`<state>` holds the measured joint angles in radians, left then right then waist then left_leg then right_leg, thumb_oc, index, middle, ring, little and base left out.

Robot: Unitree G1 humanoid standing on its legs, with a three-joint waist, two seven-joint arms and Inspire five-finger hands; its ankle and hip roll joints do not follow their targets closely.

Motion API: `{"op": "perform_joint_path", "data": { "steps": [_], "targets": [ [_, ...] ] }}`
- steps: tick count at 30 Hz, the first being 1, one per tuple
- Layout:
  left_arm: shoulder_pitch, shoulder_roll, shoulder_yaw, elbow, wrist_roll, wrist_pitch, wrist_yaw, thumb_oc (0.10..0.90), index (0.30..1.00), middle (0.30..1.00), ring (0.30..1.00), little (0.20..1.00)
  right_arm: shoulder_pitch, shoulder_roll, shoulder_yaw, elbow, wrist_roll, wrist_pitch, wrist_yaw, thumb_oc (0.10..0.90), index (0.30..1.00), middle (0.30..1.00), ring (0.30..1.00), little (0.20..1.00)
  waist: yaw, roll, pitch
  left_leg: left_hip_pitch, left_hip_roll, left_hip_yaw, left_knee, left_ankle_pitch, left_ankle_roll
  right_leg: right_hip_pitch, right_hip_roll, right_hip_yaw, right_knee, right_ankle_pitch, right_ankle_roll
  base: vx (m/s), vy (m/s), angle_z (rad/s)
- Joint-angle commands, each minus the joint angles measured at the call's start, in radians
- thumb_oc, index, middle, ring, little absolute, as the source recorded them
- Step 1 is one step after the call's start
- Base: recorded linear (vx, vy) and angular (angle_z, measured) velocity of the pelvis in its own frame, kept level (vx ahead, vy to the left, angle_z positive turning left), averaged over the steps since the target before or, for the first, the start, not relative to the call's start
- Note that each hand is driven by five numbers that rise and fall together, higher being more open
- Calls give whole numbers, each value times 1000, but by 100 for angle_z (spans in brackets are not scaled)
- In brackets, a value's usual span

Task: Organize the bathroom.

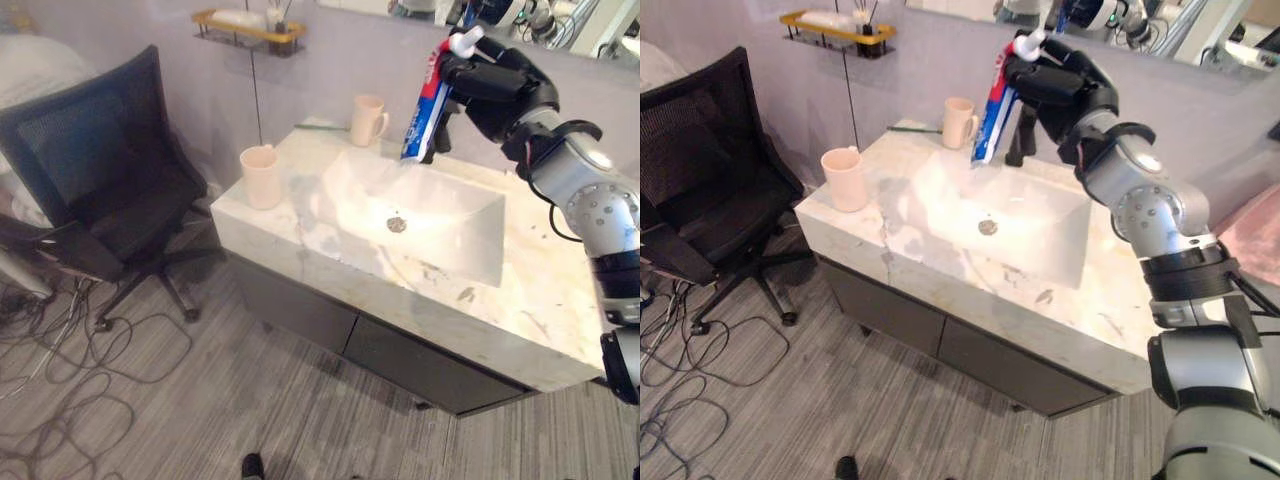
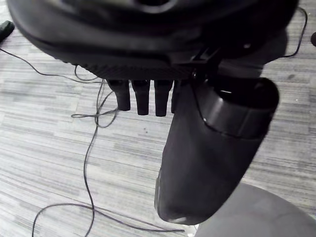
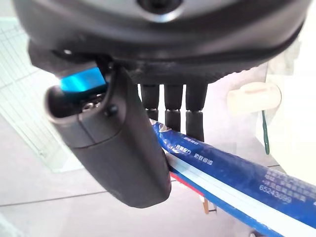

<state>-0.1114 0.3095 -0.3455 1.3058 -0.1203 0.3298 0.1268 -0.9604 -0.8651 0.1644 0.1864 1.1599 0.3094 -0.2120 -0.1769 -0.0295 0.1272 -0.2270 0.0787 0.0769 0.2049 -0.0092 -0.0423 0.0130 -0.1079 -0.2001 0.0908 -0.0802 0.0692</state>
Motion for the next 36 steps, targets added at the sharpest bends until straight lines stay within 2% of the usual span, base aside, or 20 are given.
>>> {"op": "perform_joint_path", "data": {
  "steps": [1, 3, 4, 6, 8, 10, 11, 13, 14, 15, 16, 19, 20, 21, 23, 25, 29, 32, 36],
  "targets": [
    [2, 63, -21, 50, -55, -9, 39, 800, 900, 900, 900, 900, -133, -15, -71, -11, -7, -181, 97, 400, 300, 300, 300, 300, 4, 4, -42, 66, -11, 54, -41, 32, -5, -82, -36, 119, 179, -26, 63, 249, 452, 8],
    [-9, 63, -13, 56, -131, -20, 57, 800, 900, 900, 900, 900, -146, -11, -55, -51, 22, -187, 95, 400, 300, 300, 300, 300, -13, 20, -36, 83, -33, 96, -34, 2, 15, -101, -69, 149, 203, -17, 77, 274, 492, -3],
    [-15, 64, -9, 60, -156, -25, 64, 800, 900, 900, 900, 900, -145, -15, -60, -81, 33, -169, 97, 400, 300, 300, 300, 300, -26, 36, -30, 109, -42, 120, -45, -15, 24, -110, -91, 162, 238, -23, 73, 238, 378, -30],
    [-14, 68, -6, 59, -174, -30, 66, 800, 900, 900, 900, 900, -141, -21, -62, -101, 40, -160, 90, 400, 300, 300, 300, 300, -32, 45, -30, 129, -46, 133, -62, -19, 30, -117, -102, 174, 261, -15, 68, 220, 288, -29],
    [-10, 81, -10, 53, -126, -31, 58, 800, 900, 900, 900, 900, -136, -35, -70, -141, 40, -135, 45, 400, 300, 300, 300, 300, -39, 57, -36, 169, -61, 139, -99, -29, 45, -149, -121, 212, 360, 52, 60, 211, 192, -12],
    [-11, 91, -20, 45, -96, -19, 50, 800, 900, 900, 900, 900, -144, -43, -69, -136, 29, -123, 30, 400, 300, 300, 300, 300, -46, 60, -41, 191, -72, 129, -114, -41, 51, -186, -109, 246, 386, 98, 63, 127, 45, 5],
    [-17, 98, -28, 40, -81, -7, 41, 800, 900, 900, 900, 900, -151, -47, -67, -126, 12, -117, 20, 400, 300, 300, 300, 300, -50, 63, -47, 198, -79, 116, -125, -41, 52, -208, -87, 264, 363, 120, 65, 173, -22, 21],
    [-26, 102, -36, 31, -60, 18, 28, 800, 900, 900, 900, 900, -156, -47, -65, -106, -8, -117, 21, 400, 300, 300, 300, 300, -58, 60, -60, 205, -93, 110, -134, -38, 50, -209, -55, 274, 234, 127, 72, 219, -90, 41],
    [-20, 99, -30, 26, -46, 30, 27, 800, 900, 900, 900, 900, -150, -55, -59, -86, -19, -137, 37, 400, 300, 300, 300, 300, -70, 38, -69, 205, -119, 119, -118, -65, 56, -213, -42, 285, 81, 166, 106, 196, -116, 48],
    [-19, 98, -29, 24, -43, 33, 28, 800, 900, 900, 900, 900, -149, -57, -58, -83, -17, -142, 40, 400, 300, 300, 300, 300, -73, 34, -70, 204, -122, 121, -112, -73, 58, -213, -41, 287, 55, 180, 114, 223, -193, 55],
    [-13, 95, -23, 14, -31, 52, 32, 800, 900, 900, 900, 900, -152, -74, -54, -64, -6, -161, 57, 400, 300, 300, 300, 300, -84, 17, -70, 211, -132, 133, -92, -106, 66, -237, -31, 287, -3, 224, 138, 123, -132, 47],
    [-9, 99, -20, -10, -7, 84, 25, 800, 900, 900, 900, 900, -180, -110, -49, -47, 27, -165, 53, 400, 300, 300, 300, 300, -98, 8, -65, 230, -110, 142, -70, -148, 78, -298, 0, 263, 55, 202, 132, 115, -160, 49],
    [-5, 101, -20, -19, 1, 89, 18, 800, 900, 900, 900, 900, -190, -119, -51, -46, 28, -157, 57, 400, 300, 300, 300, 300, -101, 1, -69, 226, -105, 140, -39, -173, 84, -298, 7, 257, 82, 170, 122, 128, -173, 70],
    [-5, 94, -19, -17, 12, 91, 23, 800, 900, 900, 900, 900, -188, -125, -57, -43, 26, -155, 61, 400, 300, 300, 300, 300, -100, -2, -79, 217, -106, 130, -27, -174, 84, -281, 11, 261, 85, 153, 117, 139, -195, 56],
    [1, 80, -20, -8, 16, 81, 14, 800, 900, 900, 900, 900, -197, -139, -59, -30, 27, -151, 67, 400, 300, 300, 300, 300, -96, -8, -100, 200, -106, 109, -14, -161, 73, -247, 23, 283, 82, 132, 110, 121, -198, 69],
    [8, 69, -19, 1, 77, 54, -9, 800, 900, 900, 900, 900, -228, -140, -47, -10, 32, -151, 68, 400, 300, 300, 300, 300, -85, -23, -126, 189, -98, 108, -20, -150, 69, -212, 20, 258, 62, 118, 109, 84, -143, 54],
    [2, 57, -19, 10, 69, 61, -12, 800, 900, 900, 900, 900, -268, -142, -6, 25, 60, -179, 96, 400, 300, 300, 300, 300, -81, -37, -157, 188, -96, 102, -57, -129, 71, -196, 31, 258, 40, 113, 112, 50, -83, 23],
    [-1, 53, -19, 12, 61, 67, -7, 800, 900, 900, 900, 900, -274, -137, 4, 14, 66, -182, 103, 400, 300, 300, 300, 300, -84, -37, -163, 188, -95, 101, -75, -119, 71, -196, 38, 262, 34, 112, 113, 32, -27, -6],
    [3, 54, -2, 27, 38, 85, 22, 800, 900, 900, 900, 900, -283, -130, 27, -53, 103, -201, 84, 400, 300, 300, 300, 300, -89, -43, -174, 195, -92, 104, -100, -111, 72, -200, 47, 275, 25, 111, 119, 33, -8, -11]
  ]
}}
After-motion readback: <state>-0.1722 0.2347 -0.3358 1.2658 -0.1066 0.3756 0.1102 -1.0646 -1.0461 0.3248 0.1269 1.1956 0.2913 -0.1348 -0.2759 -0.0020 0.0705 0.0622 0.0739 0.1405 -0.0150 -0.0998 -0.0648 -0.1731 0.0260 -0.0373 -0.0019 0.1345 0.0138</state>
